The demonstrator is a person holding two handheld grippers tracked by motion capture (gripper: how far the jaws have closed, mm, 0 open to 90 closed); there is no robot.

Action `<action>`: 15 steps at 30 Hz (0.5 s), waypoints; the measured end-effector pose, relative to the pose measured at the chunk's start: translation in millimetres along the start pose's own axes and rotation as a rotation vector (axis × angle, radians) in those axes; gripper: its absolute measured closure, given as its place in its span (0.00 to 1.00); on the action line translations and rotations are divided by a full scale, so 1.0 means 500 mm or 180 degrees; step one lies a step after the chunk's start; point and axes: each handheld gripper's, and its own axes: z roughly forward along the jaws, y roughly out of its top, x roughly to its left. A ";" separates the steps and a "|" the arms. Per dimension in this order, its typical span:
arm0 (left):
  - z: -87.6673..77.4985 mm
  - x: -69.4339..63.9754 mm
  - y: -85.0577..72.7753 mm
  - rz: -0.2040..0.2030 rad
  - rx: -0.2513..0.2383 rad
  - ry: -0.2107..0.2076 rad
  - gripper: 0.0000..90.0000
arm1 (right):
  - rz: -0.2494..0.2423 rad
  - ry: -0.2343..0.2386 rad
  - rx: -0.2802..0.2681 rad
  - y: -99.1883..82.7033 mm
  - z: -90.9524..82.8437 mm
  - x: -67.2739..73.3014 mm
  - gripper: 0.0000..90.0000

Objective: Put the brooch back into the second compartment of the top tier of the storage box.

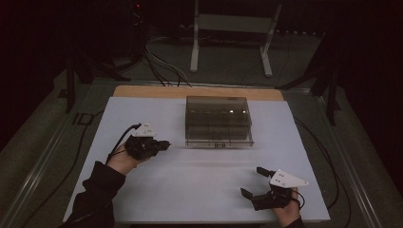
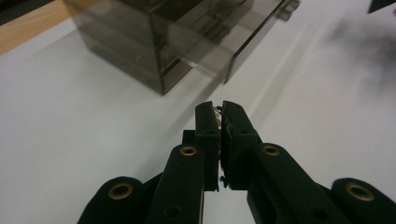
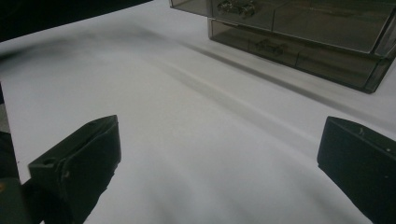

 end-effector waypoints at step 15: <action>0.034 -0.026 0.056 0.0088 -0.0068 -0.0127 0.98 | -0.0020 0.0015 -0.0001 0.000 -0.001 0.002 0.00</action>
